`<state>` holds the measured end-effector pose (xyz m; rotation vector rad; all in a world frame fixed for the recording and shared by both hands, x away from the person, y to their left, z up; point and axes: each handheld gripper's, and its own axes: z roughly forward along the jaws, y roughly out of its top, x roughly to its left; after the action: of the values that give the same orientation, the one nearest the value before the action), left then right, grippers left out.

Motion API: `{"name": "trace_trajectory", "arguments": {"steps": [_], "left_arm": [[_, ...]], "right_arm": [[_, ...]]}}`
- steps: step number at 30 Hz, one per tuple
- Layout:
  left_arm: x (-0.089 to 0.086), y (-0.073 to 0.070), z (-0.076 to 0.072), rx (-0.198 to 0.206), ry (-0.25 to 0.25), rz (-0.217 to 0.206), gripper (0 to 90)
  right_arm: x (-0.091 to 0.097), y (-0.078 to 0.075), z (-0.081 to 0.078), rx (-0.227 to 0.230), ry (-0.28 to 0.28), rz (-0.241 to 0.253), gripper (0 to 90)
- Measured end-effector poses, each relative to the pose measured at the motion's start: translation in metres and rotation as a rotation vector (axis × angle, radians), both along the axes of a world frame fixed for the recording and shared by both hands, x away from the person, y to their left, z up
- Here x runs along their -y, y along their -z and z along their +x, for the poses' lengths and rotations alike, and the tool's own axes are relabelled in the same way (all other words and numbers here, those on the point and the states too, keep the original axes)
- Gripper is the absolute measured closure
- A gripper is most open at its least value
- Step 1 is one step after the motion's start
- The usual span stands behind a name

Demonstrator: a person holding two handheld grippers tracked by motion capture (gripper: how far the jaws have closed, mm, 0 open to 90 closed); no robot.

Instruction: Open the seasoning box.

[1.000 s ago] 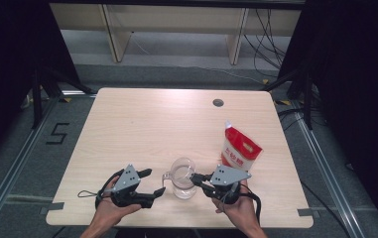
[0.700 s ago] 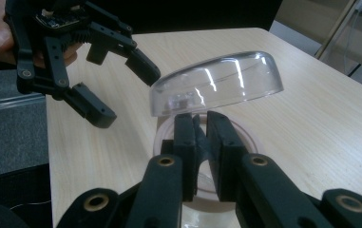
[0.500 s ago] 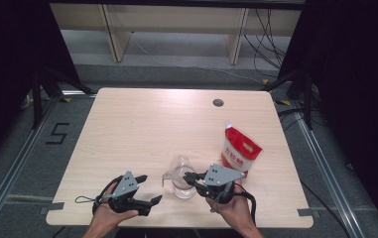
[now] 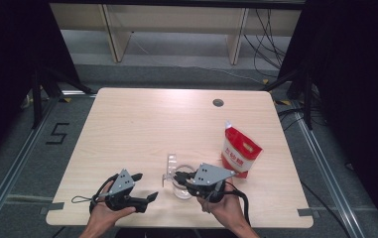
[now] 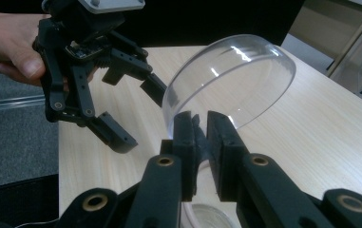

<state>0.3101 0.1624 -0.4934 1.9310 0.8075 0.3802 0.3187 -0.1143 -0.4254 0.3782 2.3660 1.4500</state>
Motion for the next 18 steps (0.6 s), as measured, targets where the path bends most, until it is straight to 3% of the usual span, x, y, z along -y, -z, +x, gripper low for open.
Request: {"name": "trace_trajectory", "arguments": {"steps": [13, 18], "left_arm": [[-0.001, -0.001, 0.001, 0.013, 0.017, 0.0, 15.9], [-0.002, -0.001, 0.001, 0.013, 0.01, -0.002, 15.9]], "right_arm": [[0.002, 0.0, 0.001, -0.003, -0.007, 0.012, 80.4], [0.014, -0.002, -0.001, 0.01, 0.022, 0.004, 72.7]]}}
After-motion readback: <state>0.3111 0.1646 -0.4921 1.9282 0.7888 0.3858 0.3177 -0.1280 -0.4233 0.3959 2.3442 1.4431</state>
